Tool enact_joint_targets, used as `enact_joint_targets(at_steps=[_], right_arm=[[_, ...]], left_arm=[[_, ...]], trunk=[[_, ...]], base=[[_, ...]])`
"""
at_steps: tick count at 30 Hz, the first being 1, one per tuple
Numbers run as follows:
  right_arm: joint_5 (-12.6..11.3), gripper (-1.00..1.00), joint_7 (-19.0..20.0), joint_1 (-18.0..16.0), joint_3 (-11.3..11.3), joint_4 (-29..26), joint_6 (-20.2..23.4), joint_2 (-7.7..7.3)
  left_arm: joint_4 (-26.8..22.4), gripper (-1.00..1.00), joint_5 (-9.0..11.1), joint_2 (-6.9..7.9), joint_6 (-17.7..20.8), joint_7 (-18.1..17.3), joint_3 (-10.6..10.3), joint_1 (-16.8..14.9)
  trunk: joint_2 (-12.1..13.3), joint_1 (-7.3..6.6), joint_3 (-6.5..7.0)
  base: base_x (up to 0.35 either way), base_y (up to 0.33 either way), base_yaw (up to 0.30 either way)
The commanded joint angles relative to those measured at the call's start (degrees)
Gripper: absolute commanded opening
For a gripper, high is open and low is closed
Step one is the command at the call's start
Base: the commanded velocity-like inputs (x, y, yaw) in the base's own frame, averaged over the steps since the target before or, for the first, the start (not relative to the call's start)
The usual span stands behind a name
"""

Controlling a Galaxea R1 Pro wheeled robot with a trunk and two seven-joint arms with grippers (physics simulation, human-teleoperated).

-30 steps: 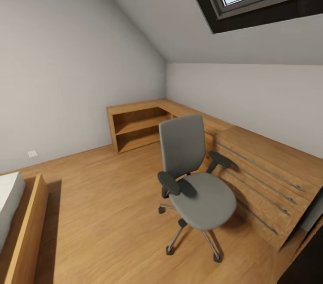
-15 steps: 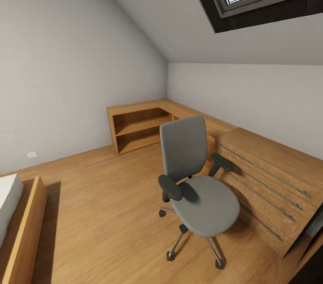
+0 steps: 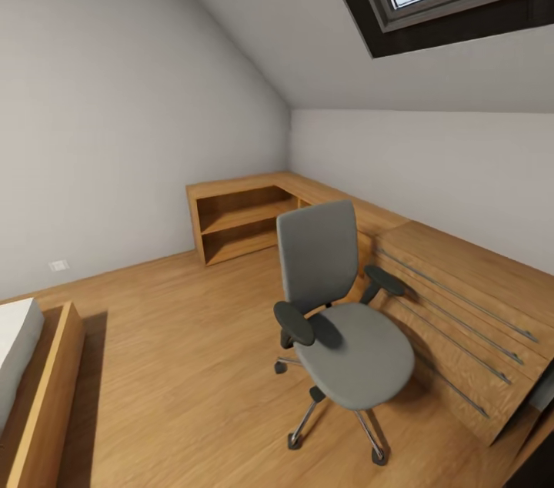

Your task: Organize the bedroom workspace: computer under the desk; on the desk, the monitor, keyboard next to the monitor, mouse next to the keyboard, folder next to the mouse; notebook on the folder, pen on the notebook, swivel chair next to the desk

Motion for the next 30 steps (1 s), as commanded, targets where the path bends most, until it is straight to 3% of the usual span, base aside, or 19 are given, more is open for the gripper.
enact_joint_targets(at_steps=[1,30], right_arm=[[-0.1,1.0,-0.3,0.0,0.4,0.0,0.0,0.08],[-0.1,1.0,0.8,0.0,0.4,0.0,0.0,0.35]], left_arm=[[-0.1,1.0,0.3,-0.01,0.0,0.2,-0.2,0.0],[-0.1,1.0,0.3,-0.01,0.0,0.2,-0.2,0.0]], trunk=[[0.0,0.0,0.02],[0.0,0.0,1.96]], base=[[0.0,0.0,0.139],[0.0,0.0,0.194]])
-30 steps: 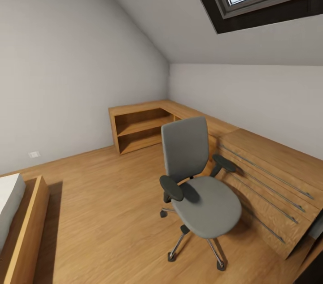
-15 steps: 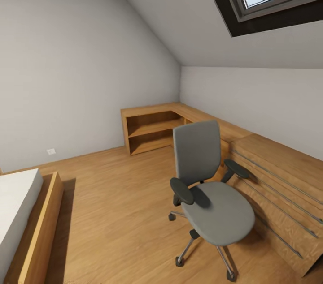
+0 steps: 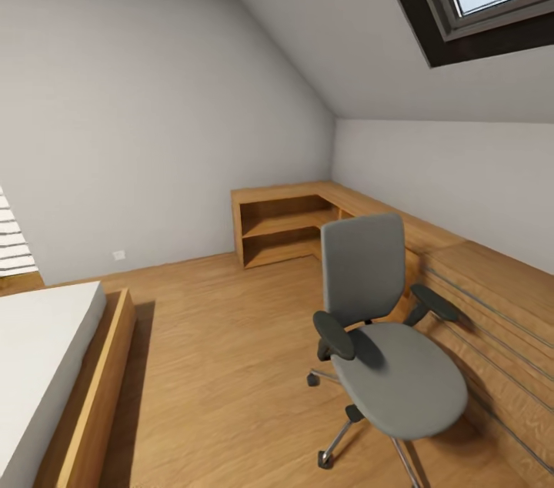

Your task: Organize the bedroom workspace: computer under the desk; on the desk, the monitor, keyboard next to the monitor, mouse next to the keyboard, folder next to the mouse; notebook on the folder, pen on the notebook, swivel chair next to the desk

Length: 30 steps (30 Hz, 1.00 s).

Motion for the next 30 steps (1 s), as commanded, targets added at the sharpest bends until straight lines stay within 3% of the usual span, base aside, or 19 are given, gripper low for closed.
enact_joint_targets(at_steps=[1,13,22,25,30], right_arm=[[0.0,1.0,-0.5,0.0,0.5,0.0,0.0,0.01],[0.0,1.0,-0.5,0.0,0.5,0.0,0.1,0.01],[0.0,1.0,-0.4,0.0,0.6,-0.2,0.3,0.01],[0.0,1.0,-0.4,0.0,0.6,-0.3,0.3,0.01],[0.1,1.0,-0.4,0.0,0.5,-0.5,0.3,-0.05]], left_arm=[[-0.1,1.0,0.3,-0.01,-0.1,0.2,-0.1,0.0],[-0.4,1.0,0.5,0.02,-0.1,0.2,-0.1,0.0],[-5.2,1.0,0.5,-0.78,1.7,0.7,-0.1,0.0],[-7.1,1.0,0.4,-1.32,4.4,0.7,-0.1,-0.1],[-12.2,1.0,0.4,-2.87,16.3,0.8,-0.1,-2.0]], trunk=[[0.0,0.0,0.01],[0.0,0.0,0.7],[0.0,0.0,0.99],[0.0,0.0,1.02],[0.0,0.0,1.03]], base=[[0.0,0.0,0.218],[0.0,0.0,0.223],[0.0,0.0,0.253],[0.0,0.0,0.269],[0.0,0.0,0.273]])
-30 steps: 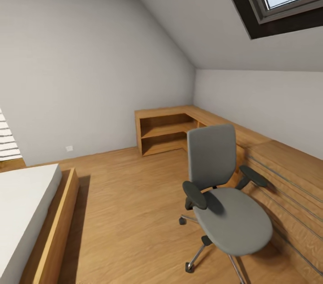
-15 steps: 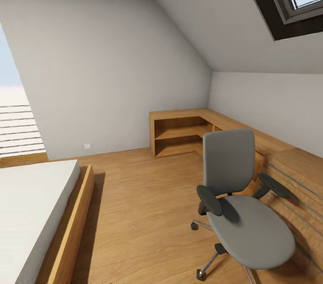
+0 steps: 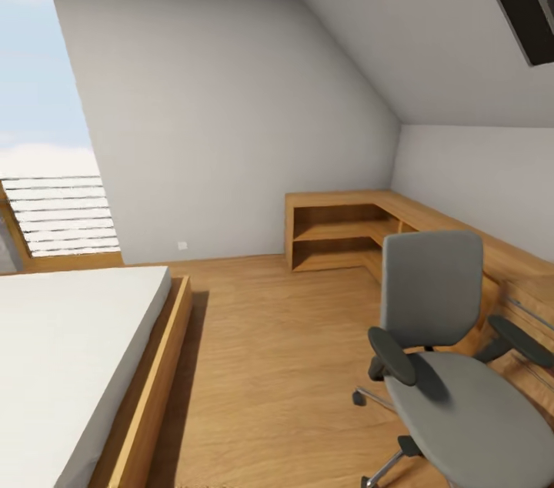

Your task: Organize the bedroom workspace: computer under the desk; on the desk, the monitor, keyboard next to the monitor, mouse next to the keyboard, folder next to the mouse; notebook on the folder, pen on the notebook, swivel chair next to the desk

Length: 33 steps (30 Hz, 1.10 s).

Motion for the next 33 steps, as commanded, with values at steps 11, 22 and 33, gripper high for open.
enact_joint_targets(at_steps=[11,22,33], right_arm=[[0.2,1.0,1.7,0.0,0.3,-3.6,0.0,-0.14],[0.2,1.0,2.1,-0.1,0.3,-4.7,-0.1,-0.27],[0.2,1.0,2.2,-0.1,0.2,-4.4,0.2,-0.62]], left_arm=[[-8.7,1.0,0.3,-1.95,16.0,-0.3,-0.7,-2.6],[-2.6,1.0,-0.7,-2.11,4.9,-0.2,-7.0,-2.7],[1.3,1.0,-1.8,-1.87,3.4,-0.3,-7.6,-2.7]], trunk=[[0.0,0.0,-0.16],[0.0,0.0,-0.19],[0.0,0.0,-0.19]], base=[[0.0,0.0,0.21],[0.058,0.0,0.019],[0.303,0.0,0.001]])
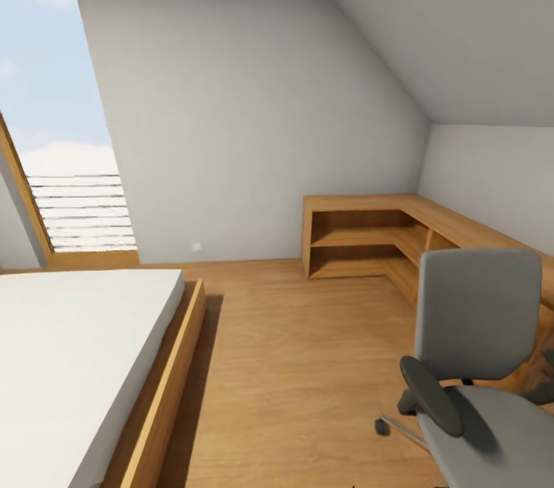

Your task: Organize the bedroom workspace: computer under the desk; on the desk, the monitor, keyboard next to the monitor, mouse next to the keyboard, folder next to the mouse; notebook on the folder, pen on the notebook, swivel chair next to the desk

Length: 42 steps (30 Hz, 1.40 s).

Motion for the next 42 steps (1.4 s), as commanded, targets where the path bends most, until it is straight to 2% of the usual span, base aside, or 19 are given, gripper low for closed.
enact_joint_targets(at_steps=[1,19,32,42], right_arm=[[-0.1,1.0,-0.5,0.0,0.5,0.0,0.0,0.0],[-0.2,1.0,-0.5,0.0,0.5,0.1,-0.2,-0.01],[-0.2,1.0,-0.5,0.0,0.6,0.3,-0.3,-0.07],[-0.2,1.0,-0.5,0.0,0.6,0.4,-0.3,-0.09]], left_arm=[[0.0,1.0,0.5,-0.01,-0.2,0.0,0.1,0.0],[0.1,1.0,0.4,0.09,-0.3,-0.1,0.2,0.0],[0.1,1.0,0.4,0.09,-0.4,0.0,0.3,0.0],[0.1,1.0,0.3,0.08,-1.5,-0.1,0.0,0.0]], trunk=[[0.0,0.03,-0.06],[0.0,0.03,-0.08],[0.0,0.03,-0.33],[0.0,0.03,-0.35]], base=[[0.332,0.0,0.0],[0.324,0.0,0.02],[0.075,0.0,0.134],[0.275,0.0,0.011]])
